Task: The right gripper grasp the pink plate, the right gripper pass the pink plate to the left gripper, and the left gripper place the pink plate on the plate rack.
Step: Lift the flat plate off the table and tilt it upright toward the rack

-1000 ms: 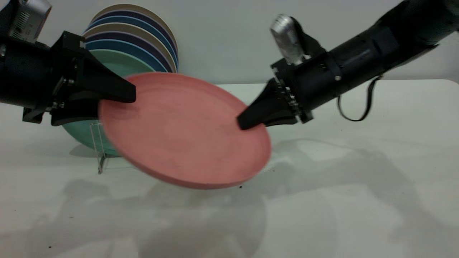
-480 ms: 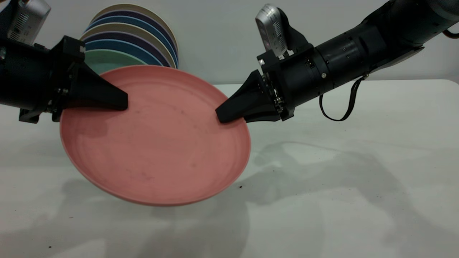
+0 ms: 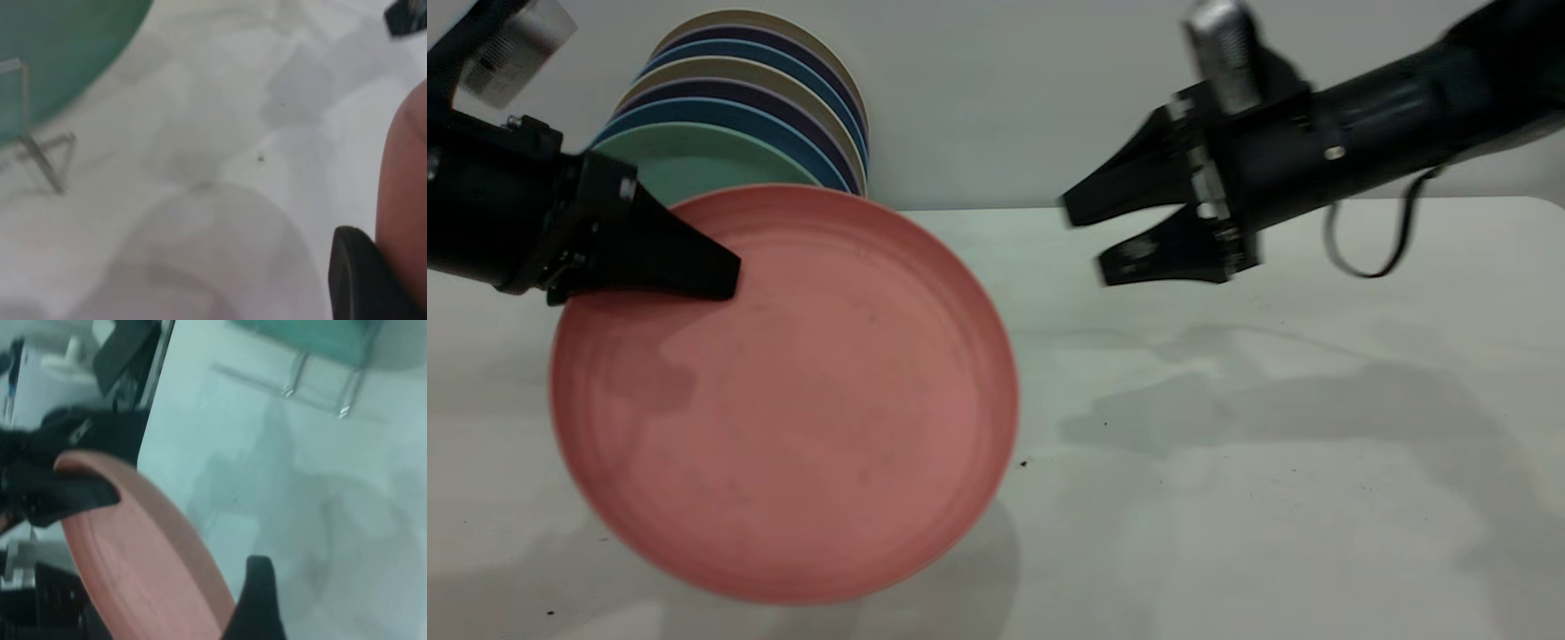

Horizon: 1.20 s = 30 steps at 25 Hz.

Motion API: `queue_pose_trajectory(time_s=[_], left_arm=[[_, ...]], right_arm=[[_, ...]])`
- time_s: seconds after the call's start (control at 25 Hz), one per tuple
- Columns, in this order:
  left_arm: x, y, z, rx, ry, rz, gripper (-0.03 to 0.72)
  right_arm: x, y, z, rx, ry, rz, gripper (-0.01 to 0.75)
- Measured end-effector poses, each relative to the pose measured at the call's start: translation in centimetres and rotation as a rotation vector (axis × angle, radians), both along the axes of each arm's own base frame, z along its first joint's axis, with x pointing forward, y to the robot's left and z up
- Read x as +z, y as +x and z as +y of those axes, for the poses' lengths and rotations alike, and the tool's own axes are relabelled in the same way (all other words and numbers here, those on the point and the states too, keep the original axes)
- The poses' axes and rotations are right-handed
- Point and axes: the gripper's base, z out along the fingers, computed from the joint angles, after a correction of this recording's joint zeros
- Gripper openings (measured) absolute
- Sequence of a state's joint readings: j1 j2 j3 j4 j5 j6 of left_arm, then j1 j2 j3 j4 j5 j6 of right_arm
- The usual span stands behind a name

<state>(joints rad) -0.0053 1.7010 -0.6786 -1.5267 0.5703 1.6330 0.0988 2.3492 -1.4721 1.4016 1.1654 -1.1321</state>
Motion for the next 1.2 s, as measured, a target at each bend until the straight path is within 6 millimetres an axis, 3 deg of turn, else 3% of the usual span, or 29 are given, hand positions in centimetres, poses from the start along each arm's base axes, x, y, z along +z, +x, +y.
queue_pose_trajectory(time_s=[0.2,0.48,0.68,0.88,1.0,1.2], left_arm=[[0.9,1.0,0.0,-0.215,0.155,-0.261,0.098],[5.3,3.1,0.1,-0.490,0.351,-0.551,0.098],[7.3,4.1,0.6,-0.589,0.466,-0.559,0.097],[8.2,4.5,1.3,-0.627,0.556,-0.498,0.097],[8.7,4.9,1.5,-0.625,0.589,-0.482,0.097],[10.0,5.6,1.8,-0.710,0.683,-0.572,0.097]], right_arm=[[-0.3,0.6,-3.7,-0.071,-0.028,0.044,0.697],[-1.4,0.0,-7.1,-0.046,-0.165,0.129,0.542],[-2.3,-0.9,-7.8,0.014,-0.287,0.205,0.466],[-2.5,-1.1,-8.7,0.037,-0.427,0.286,0.453],[-1.9,-0.7,-9.5,0.026,-0.554,0.323,0.452],[1.1,-0.2,-10.3,-0.003,-0.749,0.305,0.452]])
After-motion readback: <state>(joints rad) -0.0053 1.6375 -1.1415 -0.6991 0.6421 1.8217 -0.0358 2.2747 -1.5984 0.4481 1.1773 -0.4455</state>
